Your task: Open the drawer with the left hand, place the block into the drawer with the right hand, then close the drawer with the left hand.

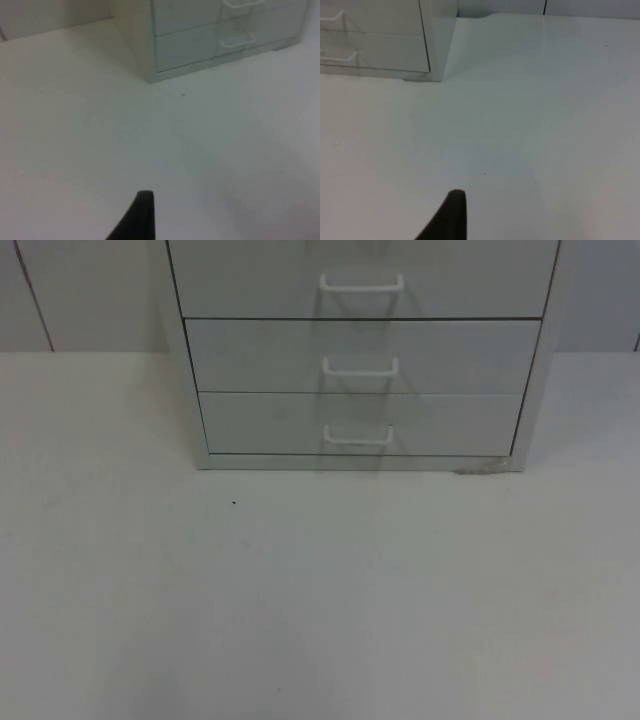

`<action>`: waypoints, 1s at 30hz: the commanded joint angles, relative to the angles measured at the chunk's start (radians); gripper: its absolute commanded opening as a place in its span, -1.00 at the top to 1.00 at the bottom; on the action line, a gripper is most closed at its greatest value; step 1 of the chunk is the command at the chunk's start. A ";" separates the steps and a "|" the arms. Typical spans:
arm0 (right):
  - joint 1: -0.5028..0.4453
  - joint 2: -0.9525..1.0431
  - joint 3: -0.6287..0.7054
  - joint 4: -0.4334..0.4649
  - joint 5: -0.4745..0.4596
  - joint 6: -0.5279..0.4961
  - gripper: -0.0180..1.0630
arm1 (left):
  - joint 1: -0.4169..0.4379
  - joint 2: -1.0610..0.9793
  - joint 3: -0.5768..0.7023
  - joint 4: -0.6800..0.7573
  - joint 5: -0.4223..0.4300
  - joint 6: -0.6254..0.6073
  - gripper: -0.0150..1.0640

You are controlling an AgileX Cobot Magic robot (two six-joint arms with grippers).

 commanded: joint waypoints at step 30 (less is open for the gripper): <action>-0.004 -0.003 0.001 -0.003 -0.010 -0.001 -0.98 | 0.406 -0.004 0.003 -0.004 0.004 -0.003 -0.97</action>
